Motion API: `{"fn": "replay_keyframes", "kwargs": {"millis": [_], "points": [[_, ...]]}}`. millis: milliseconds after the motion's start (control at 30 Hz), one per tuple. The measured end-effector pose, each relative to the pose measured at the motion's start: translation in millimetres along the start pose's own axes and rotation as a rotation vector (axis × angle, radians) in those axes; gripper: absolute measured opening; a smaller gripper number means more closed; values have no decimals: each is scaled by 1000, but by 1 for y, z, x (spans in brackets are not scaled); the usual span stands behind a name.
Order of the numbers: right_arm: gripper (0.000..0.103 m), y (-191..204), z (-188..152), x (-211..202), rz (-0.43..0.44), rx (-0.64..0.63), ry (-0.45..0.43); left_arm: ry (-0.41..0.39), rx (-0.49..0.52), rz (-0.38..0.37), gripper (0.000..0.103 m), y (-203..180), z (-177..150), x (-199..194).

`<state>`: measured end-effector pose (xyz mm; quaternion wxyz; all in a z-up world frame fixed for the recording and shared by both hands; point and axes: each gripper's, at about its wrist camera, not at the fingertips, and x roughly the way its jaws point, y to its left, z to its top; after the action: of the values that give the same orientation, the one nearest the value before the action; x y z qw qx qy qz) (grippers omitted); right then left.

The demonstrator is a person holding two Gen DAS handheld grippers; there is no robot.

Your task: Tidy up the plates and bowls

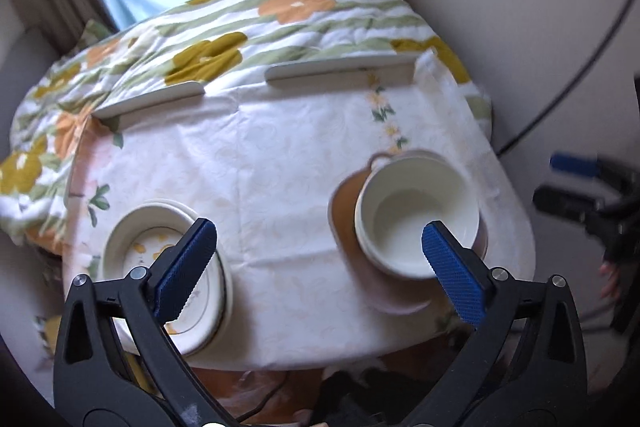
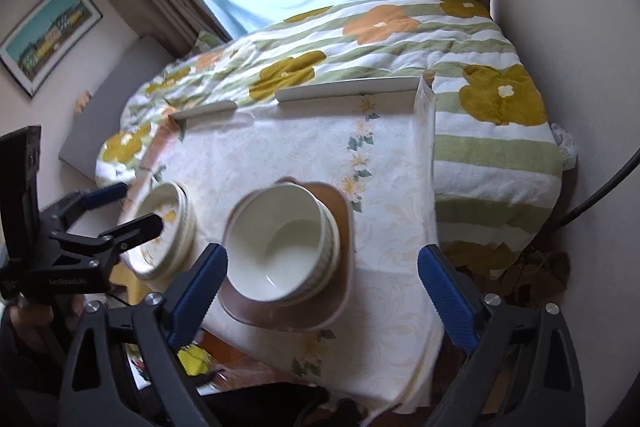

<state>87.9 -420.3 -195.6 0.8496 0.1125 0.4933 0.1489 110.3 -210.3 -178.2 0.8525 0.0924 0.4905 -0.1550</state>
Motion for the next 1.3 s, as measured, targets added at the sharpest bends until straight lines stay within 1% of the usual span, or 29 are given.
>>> {"fn": "replay_keyframes", "kwargs": {"millis": [67,133,200,300,433,467,500,533,600,667,700,733,767,800,833,867,900,933,1000,1033,1100,1200,1300], "points": [[95,0,-1,6,-37,-50,81,39,69,-12,102,-4,-9,3],[95,2,-3,13,-86,-84,127,86,118,-14,102,-9,-19,11],[95,2,-8,21,-123,-110,156,131,145,-23,102,-15,-26,22],[95,2,-14,41,-159,-158,230,189,135,-26,102,-15,-32,41],[94,0,-18,67,-169,-195,314,245,84,-56,101,-10,-34,63],[91,0,-19,73,-169,-206,336,258,79,-61,101,-10,-34,68],[85,1,-20,78,-167,-219,354,269,78,-66,99,-11,-33,73],[82,1,-21,85,-169,-235,377,281,80,-69,97,-12,-33,78],[71,2,-22,97,-177,-260,414,307,86,-75,93,-15,-33,88],[66,2,-23,107,-167,-268,441,331,85,-84,86,-18,-35,98],[60,3,-23,112,-163,-274,452,343,82,-90,78,-19,-36,103],[58,3,-23,117,-159,-283,460,356,77,-98,69,-19,-38,108],[52,4,-23,121,-154,-290,464,371,69,-107,64,-21,-40,114],[44,4,-24,125,-144,-294,468,382,62,-116,53,-22,-42,119],[40,3,-25,128,-126,-291,470,387,51,-131,44,-23,-43,124],[31,2,-26,131,-100,-281,467,383,29,-150,39,-23,-45,128],[27,2,-27,133,-90,-277,465,374,11,-158,32,-24,-45,130],[26,2,-28,134,-98,-278,458,370,6,-156,28,-25,-46,132],[18,2,-32,135,-77,-285,442,350,0,-165,23,-27,-47,134],[17,3,-35,135,-70,-288,434,346,1,-169,20,-29,-47,135],[16,3,-39,134,-68,-297,409,333,13,-165,18,-32,-49,137],[16,1,-42,130,-53,-296,375,304,39,-155,18,-35,-51,136],[16,0,-44,127,-55,-299,353,273,73,-134,18,-40,-53,135]]}}
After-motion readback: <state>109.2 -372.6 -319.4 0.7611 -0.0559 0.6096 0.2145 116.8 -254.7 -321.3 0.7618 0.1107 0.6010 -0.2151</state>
